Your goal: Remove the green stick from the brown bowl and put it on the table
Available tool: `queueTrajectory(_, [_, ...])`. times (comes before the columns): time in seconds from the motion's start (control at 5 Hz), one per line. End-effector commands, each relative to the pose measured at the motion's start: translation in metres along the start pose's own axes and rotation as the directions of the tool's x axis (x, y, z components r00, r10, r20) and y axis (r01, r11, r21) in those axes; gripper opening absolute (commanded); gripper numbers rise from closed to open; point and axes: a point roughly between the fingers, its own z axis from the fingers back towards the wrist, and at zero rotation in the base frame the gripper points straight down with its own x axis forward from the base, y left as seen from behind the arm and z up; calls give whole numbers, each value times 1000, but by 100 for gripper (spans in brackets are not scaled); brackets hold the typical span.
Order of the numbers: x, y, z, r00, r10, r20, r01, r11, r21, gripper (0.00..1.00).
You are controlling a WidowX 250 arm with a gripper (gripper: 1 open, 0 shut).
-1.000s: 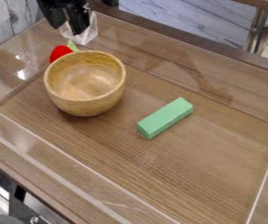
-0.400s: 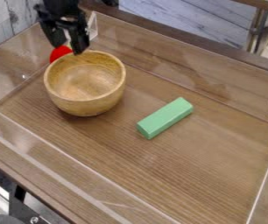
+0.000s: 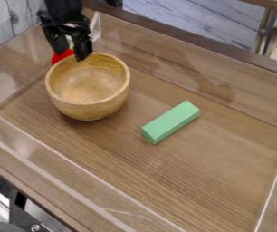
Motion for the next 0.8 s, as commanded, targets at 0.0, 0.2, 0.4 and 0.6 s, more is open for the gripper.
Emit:
queueTrajectory(0.0, [5, 18, 23, 999, 1, 51, -2, 1000, 25, 100])
queueTrajectory(0.2, [1, 28, 26, 999, 3, 42, -4, 1000, 15, 100])
queueTrajectory(0.4, [5, 24, 21, 999, 16, 46, -16, 1000, -1, 100])
queueTrajectory(0.6, [9, 18, 17, 998, 29, 50, -29, 1000, -13, 100])
